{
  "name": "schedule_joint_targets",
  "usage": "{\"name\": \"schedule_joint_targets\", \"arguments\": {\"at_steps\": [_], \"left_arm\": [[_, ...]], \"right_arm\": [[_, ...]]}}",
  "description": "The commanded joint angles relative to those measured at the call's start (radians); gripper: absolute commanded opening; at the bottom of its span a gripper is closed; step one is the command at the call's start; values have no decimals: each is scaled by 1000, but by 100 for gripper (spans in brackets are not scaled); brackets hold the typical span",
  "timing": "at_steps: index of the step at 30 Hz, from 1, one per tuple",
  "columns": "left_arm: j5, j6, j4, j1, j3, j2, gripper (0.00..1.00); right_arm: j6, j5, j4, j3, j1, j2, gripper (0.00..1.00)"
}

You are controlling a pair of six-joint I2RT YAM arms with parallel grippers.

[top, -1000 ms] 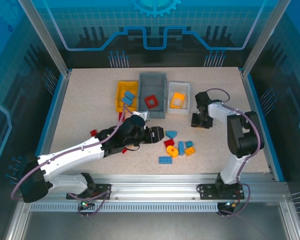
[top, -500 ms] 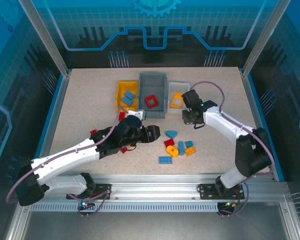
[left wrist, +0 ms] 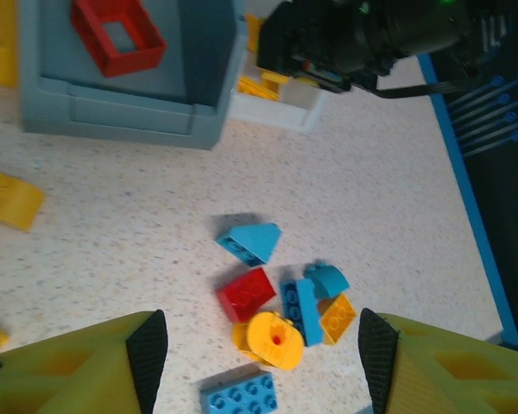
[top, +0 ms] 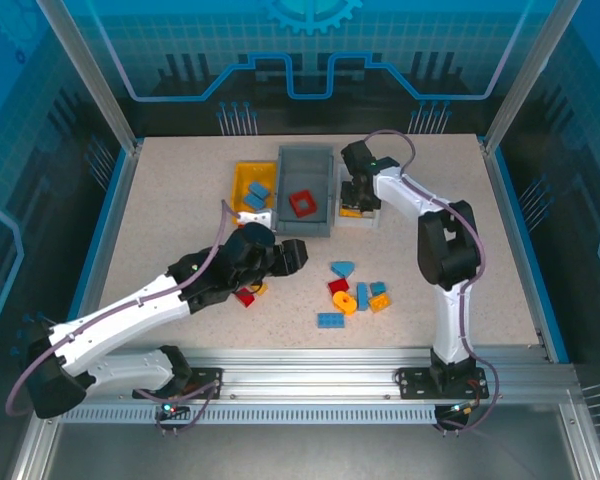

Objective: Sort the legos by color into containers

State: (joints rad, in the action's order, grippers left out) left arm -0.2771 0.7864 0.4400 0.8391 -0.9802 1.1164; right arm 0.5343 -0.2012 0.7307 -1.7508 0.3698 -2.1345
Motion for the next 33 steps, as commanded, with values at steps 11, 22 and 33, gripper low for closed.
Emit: {"name": "schedule_joint_targets", "arguments": {"at_steps": [11,22,33], "left_arm": [[13,-9,348,-580,141,-19,83],[92,-130,147,-843,206,287,83],[163,-174,-6,-910,267,383,42]], "right_arm": [[-10,-68,6,81,118,293,58],[-72,98,-364,516,470,584,66],[50,112,-433,623,606,640,64]]}}
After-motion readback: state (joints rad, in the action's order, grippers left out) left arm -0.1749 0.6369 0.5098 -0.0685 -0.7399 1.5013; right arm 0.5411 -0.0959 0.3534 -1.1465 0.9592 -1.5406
